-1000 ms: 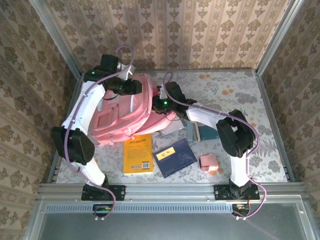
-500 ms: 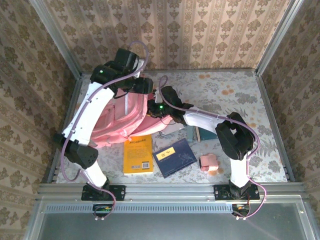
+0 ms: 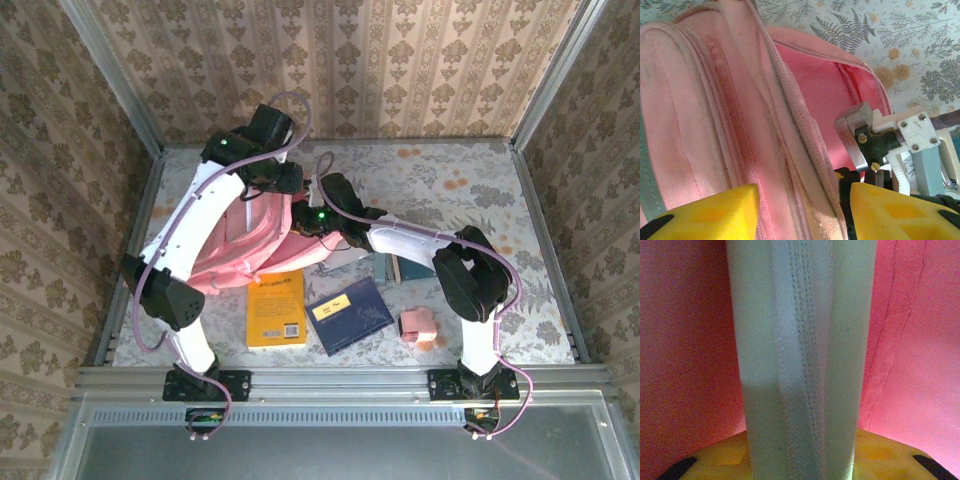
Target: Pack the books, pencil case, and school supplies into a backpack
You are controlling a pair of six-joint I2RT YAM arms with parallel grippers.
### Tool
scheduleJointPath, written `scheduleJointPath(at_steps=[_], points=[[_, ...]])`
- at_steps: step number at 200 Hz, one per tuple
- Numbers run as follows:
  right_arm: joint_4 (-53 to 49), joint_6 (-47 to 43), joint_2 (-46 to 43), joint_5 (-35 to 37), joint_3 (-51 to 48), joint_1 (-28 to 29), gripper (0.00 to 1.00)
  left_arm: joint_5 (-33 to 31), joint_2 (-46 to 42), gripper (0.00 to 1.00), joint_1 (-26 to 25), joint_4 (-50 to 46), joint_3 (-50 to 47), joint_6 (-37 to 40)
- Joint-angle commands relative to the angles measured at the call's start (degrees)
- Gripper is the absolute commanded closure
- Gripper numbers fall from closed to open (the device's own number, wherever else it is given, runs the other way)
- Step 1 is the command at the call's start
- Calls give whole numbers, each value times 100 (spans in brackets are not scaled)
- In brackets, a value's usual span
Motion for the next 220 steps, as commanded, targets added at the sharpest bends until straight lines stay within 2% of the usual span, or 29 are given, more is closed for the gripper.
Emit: scheduleJointPath(at_steps=[1,16,23,40,57,68,115,152,191,220], points=[[590,-144,-376,-50,75,123,64,54,96,46,10,128,-24,-163],[594,-143,-377,-41,81,134,65,82,175,45,18,148,10,-161],[591,-145,-372,-37,79,147,65,104,218,48,25,153,20,-135],[590,-148,-382,-23,86,169,65,245,288,65,75,131,49,-57],[556,-162,-410,29,47,173,65,364,217,88,128,147,52,132],[480,-218,-456,101,-20,173,65,377,84,100,165,146,60,303],[-155,-732,-720,402,-395,178,66,304,-964,100,527,289,-320,1143],[-472,-852,-702,280,-611,187,66,481,-1849,100,607,919,-1029,1742],[-504,-530,-355,-87,-352,351,66,873,-2019,100,625,1163,-987,1985],[-1032,-331,118,-152,412,645,65,1149,-1988,100,617,1269,-933,1891]])
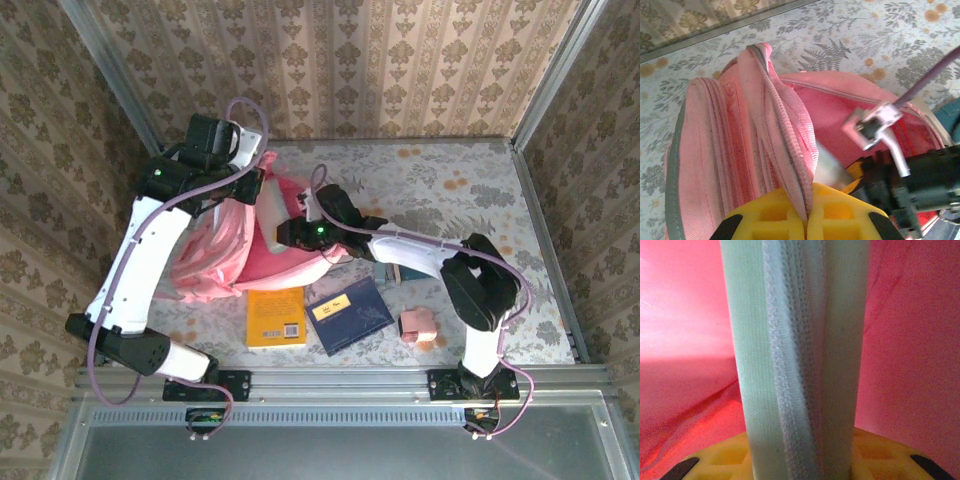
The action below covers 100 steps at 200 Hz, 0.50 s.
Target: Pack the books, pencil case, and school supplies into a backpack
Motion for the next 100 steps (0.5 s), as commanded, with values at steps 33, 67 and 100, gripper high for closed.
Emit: scheduleJointPath(at_steps=[33,67,100], points=[[-2177,1268,1257,858,2184,617,73,577,-210,100,-28,1195,-77,-10],[-2343,2343,2170,1309,3318,767,60,547,-270,100,-77,1310,-182,12],[-1182,2329,2753,1579,3781,949,29,438,-441,100,-37,1431,-332,150]])
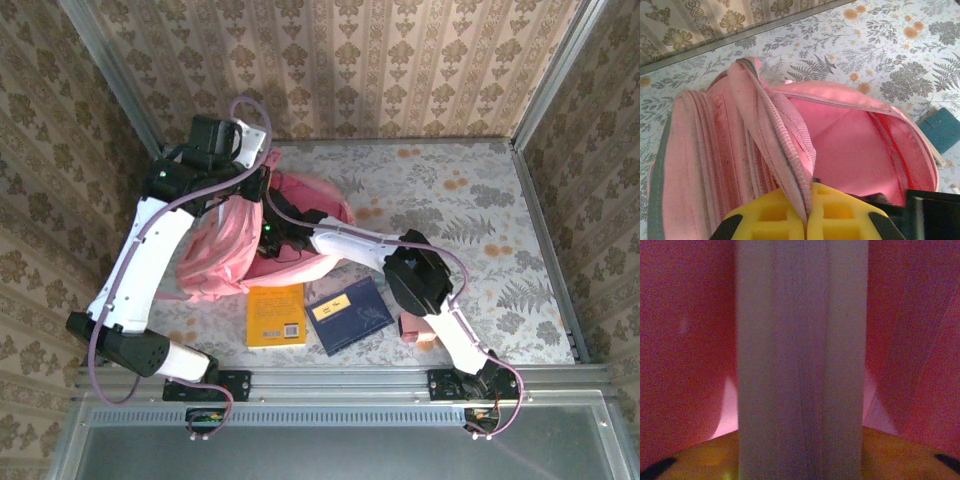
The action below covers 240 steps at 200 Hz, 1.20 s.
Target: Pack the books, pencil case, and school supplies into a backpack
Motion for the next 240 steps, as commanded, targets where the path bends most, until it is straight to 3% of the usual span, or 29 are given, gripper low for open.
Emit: scheduleJointPath(at_steps=[1,14,54,89,136,169,199,240], points=[[642,196,380,422,415,182,28,139,-372,100,-26,806,0,157],[644,-59,520,410,685,196,18,190,-391,100,34,813,6,176],[1190,-1035,-10,271,39,167,9,64,-476,100,287,739,-48,308],[1127,-1886,-933,1006,-1000,207,7,-122,-701,100,487,850,-342,264],[889,-2517,-1460,1351,-1469,241,7,-168,-953,100,667,1020,-590,232],[1121,-2813,-1897,1231,-1810,200,14,-216,-1257,100,915,1186,-708,122],[1021,-3400,-2470,1373,-2085,191,27,-325,-1223,100,943,1182,-640,195],[320,-4093,-3454,2066,-2493,113,35,-337,-1057,100,943,1532,-1227,-159]])
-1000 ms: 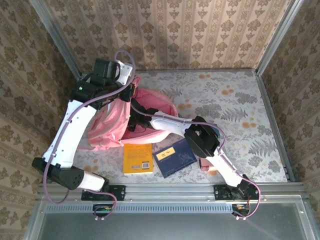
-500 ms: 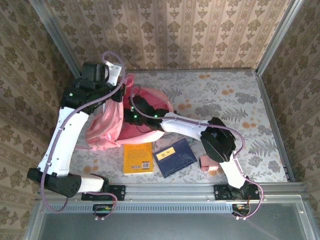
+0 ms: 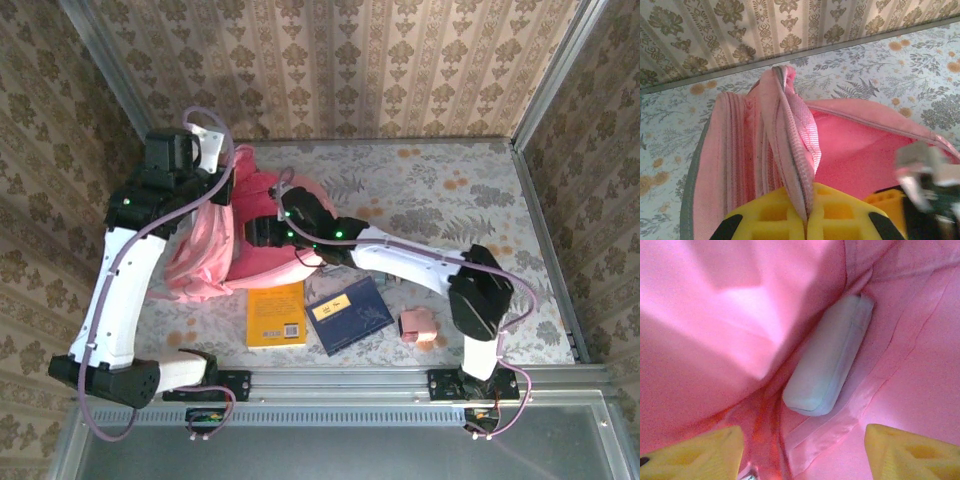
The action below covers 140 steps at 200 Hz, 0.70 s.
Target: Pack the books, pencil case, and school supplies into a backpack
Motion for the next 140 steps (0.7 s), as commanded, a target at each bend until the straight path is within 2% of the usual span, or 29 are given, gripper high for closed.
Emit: scheduleJointPath(at_steps=[1,44,63,80,94,112,130,140], points=[[-418,-668,-771,614,-249,-76,35,-89,-44,100,33,962,-369,-280],[-1232,-1176,-2159,1500,-1423,-465,40,535,34,100,34,1478,-787,-691],[-1691,-957,-2926,1537,-2162,-997,43,845,107,100,30,1687,-916,-928],[-2395,-768,-3292,1000,-2548,-1656,41,1128,101,100,20,2015,-1157,-1114],[-3055,-891,-3306,822,-2691,-1975,35,1239,130,100,6,2236,-1344,-1201],[-3603,-1102,-3020,951,-2747,-2077,30,1289,200,100,-24,2426,-1537,-1226],[-3749,-1248,-2584,1186,-2744,-2183,30,1332,207,100,-53,2596,-1726,-1263],[-3694,-1242,-2324,1175,-2750,-2316,37,1342,166,100,-76,2697,-1837,-1307]])
